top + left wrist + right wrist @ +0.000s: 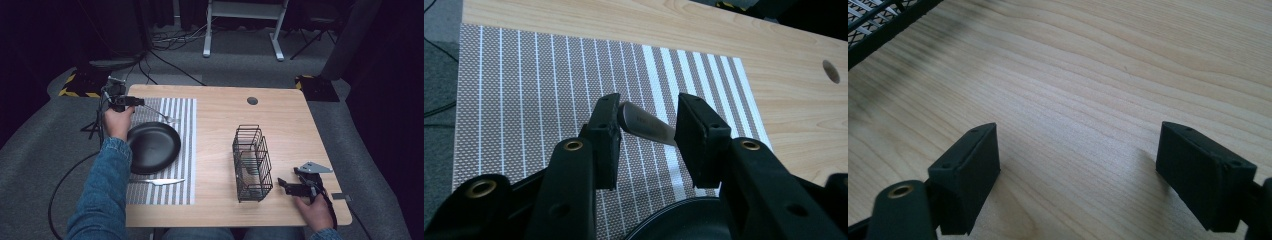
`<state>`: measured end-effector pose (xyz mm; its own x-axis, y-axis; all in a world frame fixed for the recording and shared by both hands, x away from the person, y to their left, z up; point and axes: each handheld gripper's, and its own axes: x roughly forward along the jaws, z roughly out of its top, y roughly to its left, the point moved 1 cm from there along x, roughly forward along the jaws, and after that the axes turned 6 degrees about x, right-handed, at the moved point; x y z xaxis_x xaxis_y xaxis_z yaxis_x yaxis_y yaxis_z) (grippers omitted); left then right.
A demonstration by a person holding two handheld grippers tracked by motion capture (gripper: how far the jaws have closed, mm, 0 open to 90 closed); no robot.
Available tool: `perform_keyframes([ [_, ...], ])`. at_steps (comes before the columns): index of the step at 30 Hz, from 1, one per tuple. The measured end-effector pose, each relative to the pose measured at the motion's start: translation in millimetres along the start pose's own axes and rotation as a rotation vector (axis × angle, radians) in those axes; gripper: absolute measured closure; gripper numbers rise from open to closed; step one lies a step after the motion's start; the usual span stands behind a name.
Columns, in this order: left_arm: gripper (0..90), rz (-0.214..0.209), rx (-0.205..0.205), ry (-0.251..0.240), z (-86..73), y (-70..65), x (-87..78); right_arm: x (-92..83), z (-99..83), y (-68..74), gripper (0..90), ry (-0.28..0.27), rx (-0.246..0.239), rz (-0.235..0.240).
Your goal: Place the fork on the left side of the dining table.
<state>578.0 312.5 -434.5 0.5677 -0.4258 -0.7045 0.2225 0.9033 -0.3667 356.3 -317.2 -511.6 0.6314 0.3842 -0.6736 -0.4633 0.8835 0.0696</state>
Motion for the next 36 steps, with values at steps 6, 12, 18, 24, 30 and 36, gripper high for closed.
perform_keyframes([
  [6,62.5,0.009,-0.005,0.016,-5.5,1.6,4.2,0.0,0.0,0.0,17.6,0.0,0.0,0.0],
  [12,62.2,0.021,-0.008,0.032,-6.4,4.3,2.9,0.0,0.0,0.0,17.6,0.0,0.0,0.0],
  [18,62.3,0.035,-0.014,0.041,-7.8,6.1,5.0,0.0,0.0,0.0,17.6,0.0,0.0,0.0],
  [24,62.3,0.043,-0.019,0.052,-8.6,10.3,6.3,0.0,0.0,0.0,17.6,0.0,0.0,0.0],
  [30,62.1,0.041,-0.032,0.06,-9.9,14.1,7.6,0.0,0.0,0.0,17.6,0.0,0.0,0.0],
  [36,62.1,0.052,-0.037,0.055,-11.3,15.7,7.5,0.0,0.0,0.0,17.6,0.0,0.0,0.0],
])
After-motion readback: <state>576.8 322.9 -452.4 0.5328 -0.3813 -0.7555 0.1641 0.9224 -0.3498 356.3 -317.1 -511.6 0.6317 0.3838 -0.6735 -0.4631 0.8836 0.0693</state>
